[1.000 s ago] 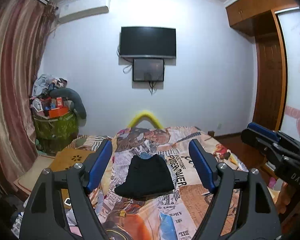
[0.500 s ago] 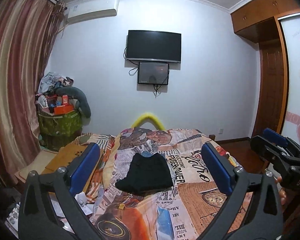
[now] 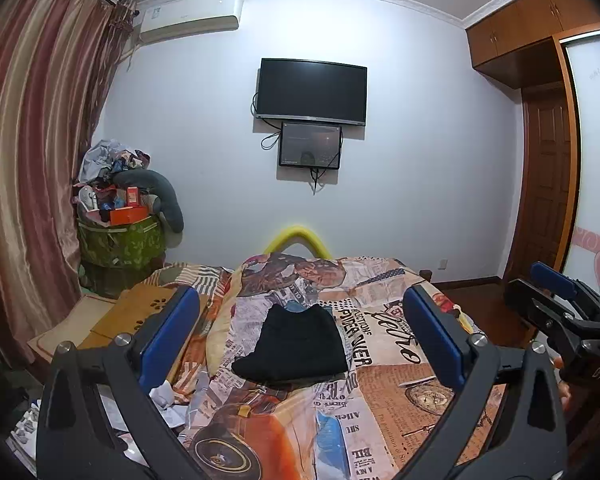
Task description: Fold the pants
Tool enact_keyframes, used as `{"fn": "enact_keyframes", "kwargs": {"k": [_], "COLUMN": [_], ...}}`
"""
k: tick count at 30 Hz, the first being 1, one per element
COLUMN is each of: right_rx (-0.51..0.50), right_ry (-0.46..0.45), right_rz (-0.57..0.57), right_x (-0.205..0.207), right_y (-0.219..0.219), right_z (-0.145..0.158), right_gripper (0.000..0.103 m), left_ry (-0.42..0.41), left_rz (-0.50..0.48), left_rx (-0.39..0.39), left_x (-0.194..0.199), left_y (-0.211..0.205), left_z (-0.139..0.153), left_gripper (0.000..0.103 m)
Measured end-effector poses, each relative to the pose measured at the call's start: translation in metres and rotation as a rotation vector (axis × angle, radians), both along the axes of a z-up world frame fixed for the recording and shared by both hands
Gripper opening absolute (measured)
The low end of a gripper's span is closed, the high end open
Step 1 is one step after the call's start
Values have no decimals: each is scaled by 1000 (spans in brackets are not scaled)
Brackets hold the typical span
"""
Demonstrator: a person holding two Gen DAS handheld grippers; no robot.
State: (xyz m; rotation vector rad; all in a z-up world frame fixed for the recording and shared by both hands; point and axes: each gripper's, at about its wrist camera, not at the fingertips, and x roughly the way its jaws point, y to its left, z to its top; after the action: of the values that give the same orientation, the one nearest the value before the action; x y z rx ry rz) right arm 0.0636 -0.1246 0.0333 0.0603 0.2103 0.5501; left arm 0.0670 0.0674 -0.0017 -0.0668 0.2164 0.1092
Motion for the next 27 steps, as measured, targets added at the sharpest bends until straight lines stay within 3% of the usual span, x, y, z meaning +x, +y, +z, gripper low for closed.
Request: {"fn": "enact_keyframes", "kwargs": {"k": [27], "right_rx": [-2], "right_ry": [10], "right_rz": [-6], "right_x": [-2], "right_y": [-3], "right_z": [0], "right_gripper": [100], "left_ry": [21], "left_rz": [-28], "left_rx": [20], "left_x": [3], "left_y": [-8], "left_z": [-5], "left_gripper": [103]}}
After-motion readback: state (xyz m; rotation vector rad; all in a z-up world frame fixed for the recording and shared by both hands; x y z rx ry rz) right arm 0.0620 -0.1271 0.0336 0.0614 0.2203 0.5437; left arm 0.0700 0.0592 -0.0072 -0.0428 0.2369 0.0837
